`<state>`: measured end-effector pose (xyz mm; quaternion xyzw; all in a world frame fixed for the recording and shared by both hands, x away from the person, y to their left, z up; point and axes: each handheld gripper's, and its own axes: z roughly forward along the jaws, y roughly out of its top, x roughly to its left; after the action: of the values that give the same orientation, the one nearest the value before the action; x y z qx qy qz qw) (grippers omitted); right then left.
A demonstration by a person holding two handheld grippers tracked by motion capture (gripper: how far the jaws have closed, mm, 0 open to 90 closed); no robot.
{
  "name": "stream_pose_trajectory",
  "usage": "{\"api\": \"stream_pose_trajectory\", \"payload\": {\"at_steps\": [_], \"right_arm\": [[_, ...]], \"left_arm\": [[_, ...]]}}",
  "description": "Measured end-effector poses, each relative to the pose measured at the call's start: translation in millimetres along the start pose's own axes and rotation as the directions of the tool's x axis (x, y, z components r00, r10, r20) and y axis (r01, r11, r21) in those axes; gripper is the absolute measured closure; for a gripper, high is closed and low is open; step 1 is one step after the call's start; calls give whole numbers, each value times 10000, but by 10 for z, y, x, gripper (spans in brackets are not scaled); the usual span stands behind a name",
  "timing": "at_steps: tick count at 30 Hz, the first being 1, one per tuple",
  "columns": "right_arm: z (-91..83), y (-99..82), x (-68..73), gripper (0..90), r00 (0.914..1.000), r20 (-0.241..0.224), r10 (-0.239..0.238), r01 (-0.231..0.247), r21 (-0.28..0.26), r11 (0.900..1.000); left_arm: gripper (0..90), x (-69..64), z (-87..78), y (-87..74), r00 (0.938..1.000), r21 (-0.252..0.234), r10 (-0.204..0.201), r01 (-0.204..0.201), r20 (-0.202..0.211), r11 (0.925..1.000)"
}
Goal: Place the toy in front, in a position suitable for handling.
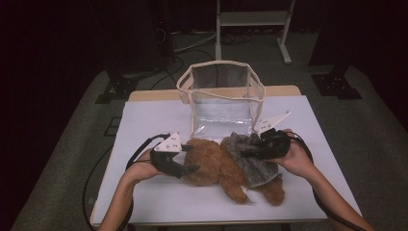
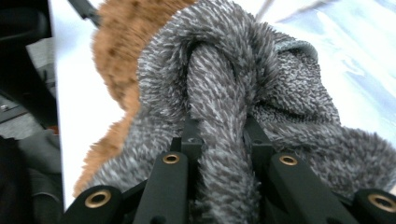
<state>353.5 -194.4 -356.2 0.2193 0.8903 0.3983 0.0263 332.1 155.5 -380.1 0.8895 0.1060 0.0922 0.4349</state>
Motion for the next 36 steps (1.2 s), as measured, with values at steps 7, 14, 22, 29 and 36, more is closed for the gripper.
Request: {"api": "stream_pose_trajectory", "payload": {"at_steps": [7, 14, 22, 29, 36], "right_arm": [[-54, -80, -147, 746, 9981, 182, 592, -589, -136, 9982], [44, 156, 119, 744, 9991, -102, -403, 403, -68, 9992], [162, 178, 146, 746, 9982, -138, -582, 583, 119, 9982], [148, 235, 38, 747, 9997, -7, -240, 240, 225, 9995], [309, 327, 28, 748, 9997, -105, -211, 217, 699, 9973]], "left_arm": [[418, -21, 75, -51, 9997, -256, -223, 225, 104, 9994], [426, -32, 180, 117, 9998, 31, 71, -71, 171, 10000], [375, -50, 158, 107, 9995, 111, 258, -260, 156, 9996], [406, -62, 233, 50, 9996, -43, 56, -54, 288, 10000], [291, -59, 115, 106, 9998, -148, 138, -135, 149, 9998]]}}
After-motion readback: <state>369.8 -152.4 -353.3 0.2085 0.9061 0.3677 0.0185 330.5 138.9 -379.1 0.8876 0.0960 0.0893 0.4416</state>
